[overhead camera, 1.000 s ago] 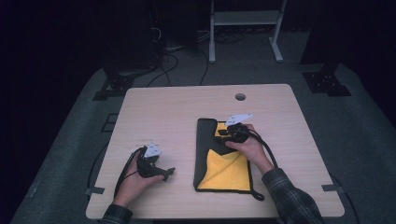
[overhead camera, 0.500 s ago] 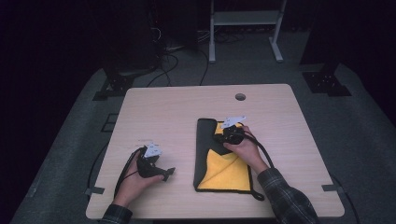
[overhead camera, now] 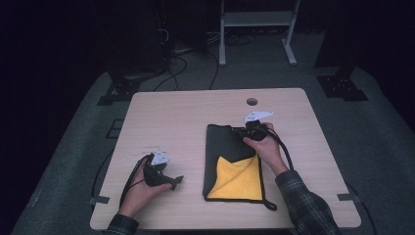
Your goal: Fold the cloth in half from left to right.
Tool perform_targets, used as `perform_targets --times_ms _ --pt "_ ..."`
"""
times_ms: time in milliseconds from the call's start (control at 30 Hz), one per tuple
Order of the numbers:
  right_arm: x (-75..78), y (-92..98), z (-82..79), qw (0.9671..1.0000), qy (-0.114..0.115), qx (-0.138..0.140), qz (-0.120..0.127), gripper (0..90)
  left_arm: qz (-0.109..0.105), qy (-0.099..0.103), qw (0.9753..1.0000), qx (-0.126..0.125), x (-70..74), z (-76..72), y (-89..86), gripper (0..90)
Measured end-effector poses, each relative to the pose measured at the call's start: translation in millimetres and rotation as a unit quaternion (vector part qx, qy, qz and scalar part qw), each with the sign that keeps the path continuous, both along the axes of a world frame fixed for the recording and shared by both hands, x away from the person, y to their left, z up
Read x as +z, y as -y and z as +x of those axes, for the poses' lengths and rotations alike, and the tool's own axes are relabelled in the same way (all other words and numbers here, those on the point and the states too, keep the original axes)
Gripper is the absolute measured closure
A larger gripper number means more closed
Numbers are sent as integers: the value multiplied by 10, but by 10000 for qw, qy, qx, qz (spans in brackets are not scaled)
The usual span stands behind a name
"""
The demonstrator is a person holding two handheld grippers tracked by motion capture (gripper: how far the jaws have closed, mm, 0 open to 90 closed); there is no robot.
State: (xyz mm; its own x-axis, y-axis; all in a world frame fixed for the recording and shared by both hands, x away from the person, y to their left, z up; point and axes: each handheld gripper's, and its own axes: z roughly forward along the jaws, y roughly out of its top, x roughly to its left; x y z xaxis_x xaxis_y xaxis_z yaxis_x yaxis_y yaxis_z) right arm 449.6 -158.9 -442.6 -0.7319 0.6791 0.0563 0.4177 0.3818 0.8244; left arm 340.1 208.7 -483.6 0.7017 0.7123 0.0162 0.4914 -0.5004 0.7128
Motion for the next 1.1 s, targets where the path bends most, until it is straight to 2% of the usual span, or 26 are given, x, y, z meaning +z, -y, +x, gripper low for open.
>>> perform_targets --times_ms 267,433,733,833,933,967,1033,1100 --pt "78 252 160 9985 4 -553 -53 861 -8 11 10000 4 -2 0 1 0" --pt "-36 399 267 9962 -164 -842 -147 861 -8 12 10000 5 -2 0 1 0" --pt "-290 475 411 9920 -454 -1113 -389 860 -7 11 10000 5 -2 0 1 0" --pt "-324 466 428 9919 -449 -1131 -363 843 -9 11 10000 6 -2 0 1 0" --pt "-321 480 432 9912 -340 -1181 -486 756 -7 11 10000 6 -2 -1 1 0" --pt "-304 498 425 9910 -364 -1211 -429 721 -7 12 10000 4 -2 -1 0 0" --pt "-242 568 410 9913 -330 -1267 -163 679 -9 12 10000 6 -2 -1 1 0" --pt "-182 613 388 9919 -279 -1240 -65 659 -7 11 10000 7 -2 -1 1 0"
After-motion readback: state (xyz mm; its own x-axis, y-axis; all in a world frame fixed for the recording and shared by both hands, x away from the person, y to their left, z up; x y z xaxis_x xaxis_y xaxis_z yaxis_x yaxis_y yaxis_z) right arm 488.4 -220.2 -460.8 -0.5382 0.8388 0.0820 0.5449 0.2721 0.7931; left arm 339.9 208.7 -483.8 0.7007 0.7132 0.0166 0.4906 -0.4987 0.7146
